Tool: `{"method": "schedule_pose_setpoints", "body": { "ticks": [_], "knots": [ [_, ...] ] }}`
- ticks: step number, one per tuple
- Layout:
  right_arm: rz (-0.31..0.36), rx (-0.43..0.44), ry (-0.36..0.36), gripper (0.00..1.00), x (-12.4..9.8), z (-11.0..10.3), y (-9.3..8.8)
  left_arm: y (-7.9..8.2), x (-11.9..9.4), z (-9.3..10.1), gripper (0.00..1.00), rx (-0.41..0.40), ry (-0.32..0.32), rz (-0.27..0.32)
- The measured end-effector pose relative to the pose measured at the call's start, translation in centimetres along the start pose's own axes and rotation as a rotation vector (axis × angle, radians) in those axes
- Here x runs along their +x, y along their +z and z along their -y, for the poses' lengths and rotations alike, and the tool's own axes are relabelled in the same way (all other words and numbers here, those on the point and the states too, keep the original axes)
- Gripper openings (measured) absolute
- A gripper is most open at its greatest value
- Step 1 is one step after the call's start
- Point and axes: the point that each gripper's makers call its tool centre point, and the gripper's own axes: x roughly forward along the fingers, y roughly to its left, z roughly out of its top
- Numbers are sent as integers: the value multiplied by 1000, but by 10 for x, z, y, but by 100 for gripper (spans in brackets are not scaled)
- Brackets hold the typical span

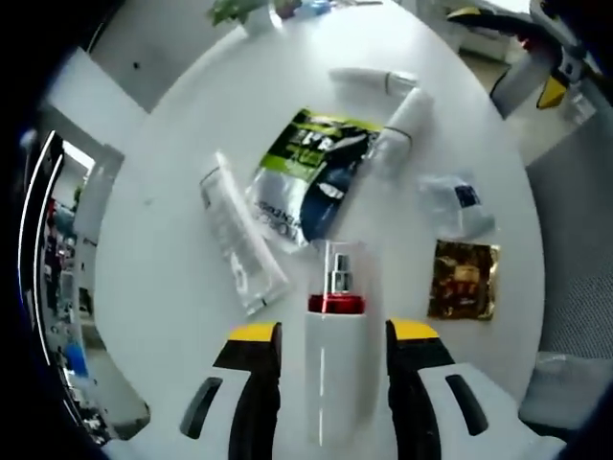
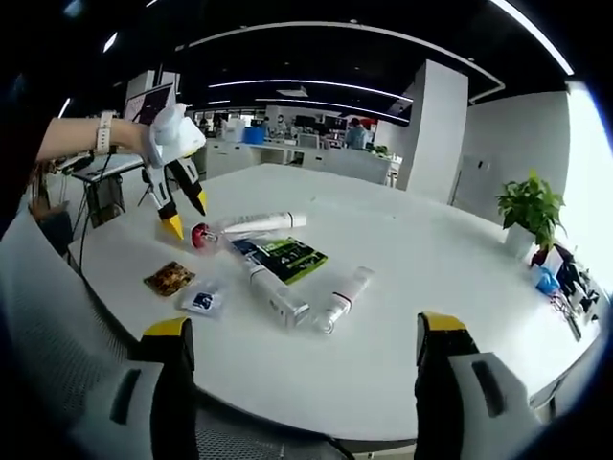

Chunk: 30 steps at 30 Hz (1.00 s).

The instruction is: Arrange the skincare products in the storage area until every visible bottle or jar stands upright without overlapping.

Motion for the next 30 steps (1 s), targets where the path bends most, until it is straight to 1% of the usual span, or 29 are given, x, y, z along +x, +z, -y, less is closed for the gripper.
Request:
{"method": "schedule_pose_setpoints", "body": {
  "ticks": [2, 5, 10, 14, 18, 21, 25, 27, 30],
  "knots": [
    [8, 4, 1, 98, 0, 0, 1, 0, 3, 0, 41, 3, -12, -7],
    [-2, 2, 2, 98, 0, 0, 0, -1, 9, -1, 40, 5, -28, -20],
    [-7, 1, -2, 97, 0, 0, -1, -6, 19, 4, 39, 25, -72, -63],
    [-11, 1, -5, 97, 0, 0, -2, -5, 22, 6, 35, 15, -95, -58],
    [-13, 1, -6, 96, 0, 0, -2, -8, 24, 7, 34, 29, -109, -79],
    [-18, 0, -7, 96, 0, 1, -3, -7, 24, 5, 35, 20, -117, -70],
    [-27, -3, -10, 95, 1, 1, -4, -8, 26, 10, 30, 10, -164, -73],
    [-28, -4, -10, 95, 1, 1, -5, -7, 26, 8, 30, 1, -167, -77],
    [-32, -6, -9, 95, 1, 1, -5, -7, 26, 10, 29, -10, -197, -73]
  ]
}}
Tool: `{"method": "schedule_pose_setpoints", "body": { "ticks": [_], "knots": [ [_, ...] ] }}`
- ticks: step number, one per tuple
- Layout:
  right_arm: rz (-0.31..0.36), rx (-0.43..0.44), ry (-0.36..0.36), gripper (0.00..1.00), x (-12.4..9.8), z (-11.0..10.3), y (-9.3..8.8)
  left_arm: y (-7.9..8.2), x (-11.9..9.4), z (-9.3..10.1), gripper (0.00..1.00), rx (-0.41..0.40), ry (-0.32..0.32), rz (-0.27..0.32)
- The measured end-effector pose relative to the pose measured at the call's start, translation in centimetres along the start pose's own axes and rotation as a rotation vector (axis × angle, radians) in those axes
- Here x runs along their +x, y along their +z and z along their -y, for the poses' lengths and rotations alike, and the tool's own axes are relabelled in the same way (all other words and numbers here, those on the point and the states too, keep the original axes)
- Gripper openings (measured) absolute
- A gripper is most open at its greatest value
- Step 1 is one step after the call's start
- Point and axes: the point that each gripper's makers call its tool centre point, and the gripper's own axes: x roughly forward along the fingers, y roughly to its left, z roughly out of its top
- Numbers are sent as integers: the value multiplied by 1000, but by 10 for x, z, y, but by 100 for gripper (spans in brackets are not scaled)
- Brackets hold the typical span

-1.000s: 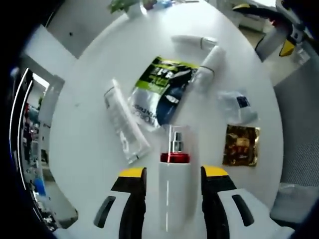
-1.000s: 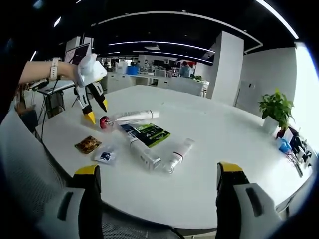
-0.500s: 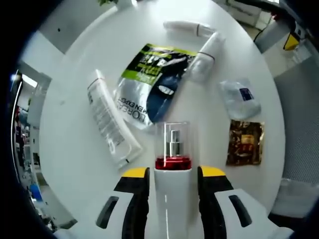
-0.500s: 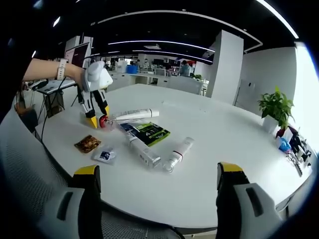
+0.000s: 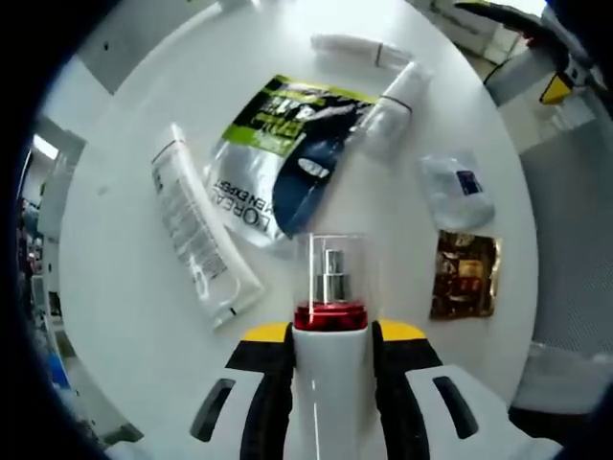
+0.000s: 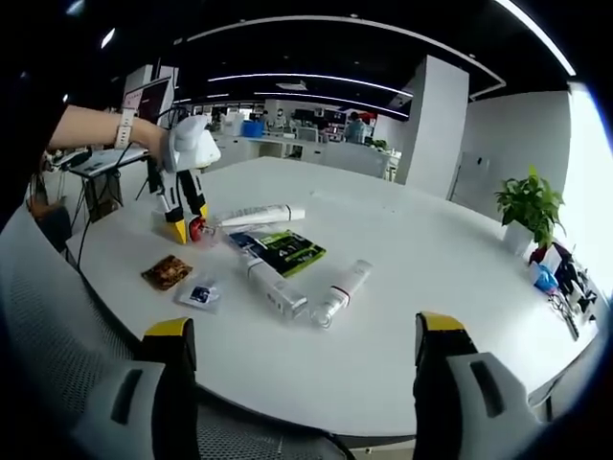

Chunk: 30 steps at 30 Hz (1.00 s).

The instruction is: Arrange the skincare products in the storage area until every visible bottle or jar stands upright without overlapping.

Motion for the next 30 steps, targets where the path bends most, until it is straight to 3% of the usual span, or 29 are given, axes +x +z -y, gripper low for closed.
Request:
{"method": "schedule_pose_setpoints", "body": {
  "ticks": [21, 30],
  "knots": [
    [-18, -11, 10, 90, 0, -1, -3, 2, 1, 3, 27, 33, -25, -16],
    [-9, -11, 12, 90, -1, -1, -2, 3, 1, 0, 25, -31, -11, 26]
  ]
}}
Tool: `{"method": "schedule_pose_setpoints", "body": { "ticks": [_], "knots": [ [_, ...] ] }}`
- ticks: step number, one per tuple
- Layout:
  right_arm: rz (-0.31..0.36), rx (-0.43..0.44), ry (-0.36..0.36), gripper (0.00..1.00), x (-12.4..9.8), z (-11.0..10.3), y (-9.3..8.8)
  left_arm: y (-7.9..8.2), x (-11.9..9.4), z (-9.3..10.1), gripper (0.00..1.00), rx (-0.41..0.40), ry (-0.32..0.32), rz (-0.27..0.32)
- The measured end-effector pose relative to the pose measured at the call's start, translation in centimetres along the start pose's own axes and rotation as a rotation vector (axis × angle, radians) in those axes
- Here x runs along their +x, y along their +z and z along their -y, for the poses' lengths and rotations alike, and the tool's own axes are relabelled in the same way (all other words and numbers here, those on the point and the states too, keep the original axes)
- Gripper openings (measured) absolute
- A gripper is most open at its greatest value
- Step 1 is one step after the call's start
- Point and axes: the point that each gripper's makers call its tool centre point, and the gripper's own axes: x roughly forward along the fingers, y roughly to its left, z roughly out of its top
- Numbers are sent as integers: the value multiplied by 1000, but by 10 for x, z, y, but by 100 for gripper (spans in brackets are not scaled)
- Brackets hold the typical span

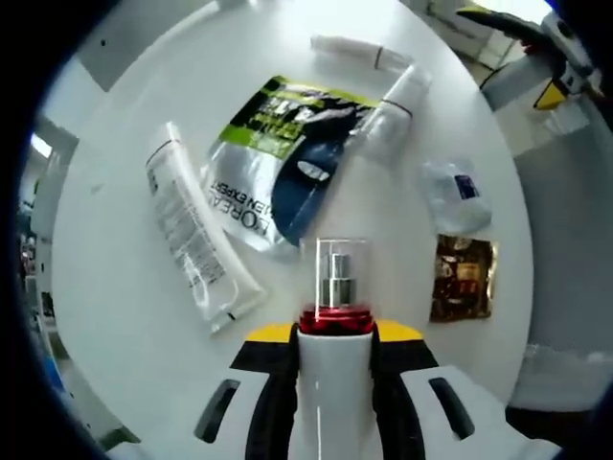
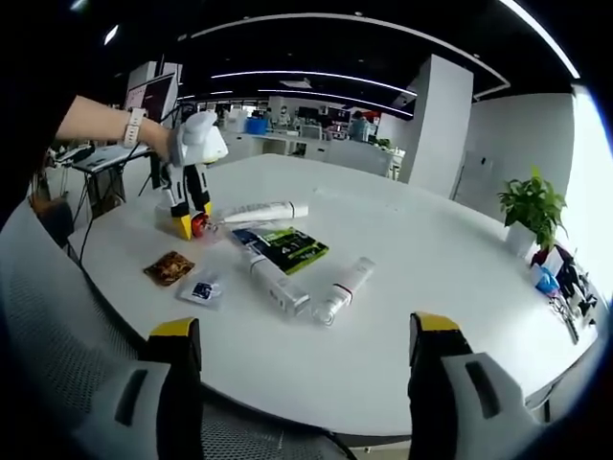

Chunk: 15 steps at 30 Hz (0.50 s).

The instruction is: Arrange the skincare products in the storage area until every visible bottle or jar stands upright without overlapping.

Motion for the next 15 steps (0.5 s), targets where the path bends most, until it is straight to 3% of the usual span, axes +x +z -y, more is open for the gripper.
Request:
{"method": "schedule_pose_setpoints", "body": {
  "ticks": [2, 4, 11, 15],
  "knots": [
    [4, 1, -1, 90, 0, 0, 1, 1, 0, -1, 25, -38, 15, 20],
    [8, 2, 0, 90, 0, 0, 1, 0, -1, 1, 25, -17, 23, 30],
    [14, 2, 3, 89, 0, -1, 2, 1, -2, -5, 24, -73, 74, 70],
    [10, 3, 7, 89, 0, -1, 1, 6, -4, 0, 24, -129, 59, 120]
  ]
}}
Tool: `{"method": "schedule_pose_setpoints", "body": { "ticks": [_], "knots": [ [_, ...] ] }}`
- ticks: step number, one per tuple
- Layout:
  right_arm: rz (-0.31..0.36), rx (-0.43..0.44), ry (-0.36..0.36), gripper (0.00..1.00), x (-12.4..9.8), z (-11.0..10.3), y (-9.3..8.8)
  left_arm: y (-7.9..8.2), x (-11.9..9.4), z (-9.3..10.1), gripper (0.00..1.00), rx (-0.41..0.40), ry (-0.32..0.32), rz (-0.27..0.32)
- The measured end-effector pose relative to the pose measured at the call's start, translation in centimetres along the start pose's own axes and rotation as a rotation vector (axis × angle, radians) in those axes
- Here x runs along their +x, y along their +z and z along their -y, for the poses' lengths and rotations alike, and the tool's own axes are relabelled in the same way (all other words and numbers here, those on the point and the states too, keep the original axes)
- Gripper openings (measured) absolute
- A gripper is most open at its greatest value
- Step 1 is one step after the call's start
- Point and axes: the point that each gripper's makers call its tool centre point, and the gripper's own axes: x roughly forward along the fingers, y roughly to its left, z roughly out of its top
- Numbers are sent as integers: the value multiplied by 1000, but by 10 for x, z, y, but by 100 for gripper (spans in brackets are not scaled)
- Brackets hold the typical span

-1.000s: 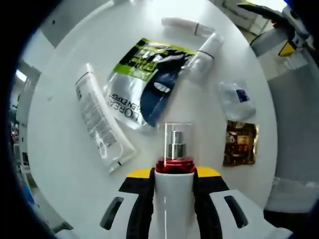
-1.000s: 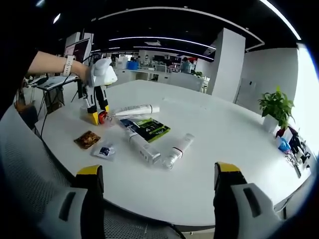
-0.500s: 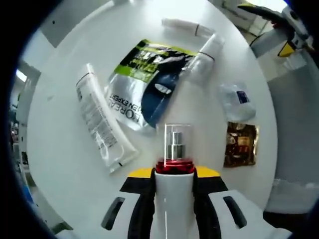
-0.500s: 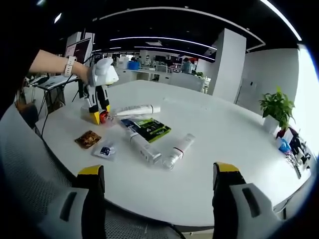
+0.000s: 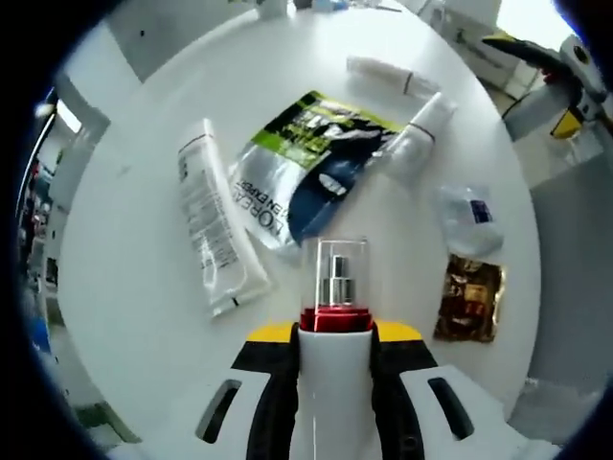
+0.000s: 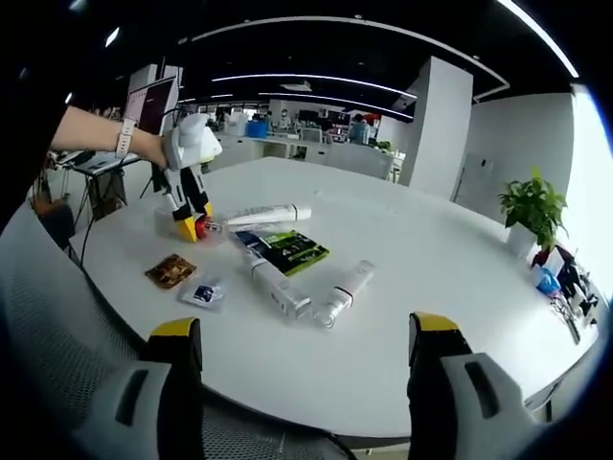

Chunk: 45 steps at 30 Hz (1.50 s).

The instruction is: Arrange the skincare products in the storage area until every visible bottle or jar stands upright without overlapping.

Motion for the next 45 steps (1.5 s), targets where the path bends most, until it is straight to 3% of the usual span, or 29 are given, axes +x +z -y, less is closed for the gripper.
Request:
{"method": "schedule_pose_setpoints", "body": {
  "ticks": [16, 26, 45],
  "knots": [
    [-54, -10, 53, 95, 1, -9, -9, 15, -32, 2, 24, -151, 100, 239],
    [-67, 25, 122, 98, -2, -18, -8, 19, -48, -1, 24, -209, 152, 346],
    [-60, 22, 147, 100, 5, 1, 17, 24, -81, -2, 24, -329, 228, 546]
  ]
}}
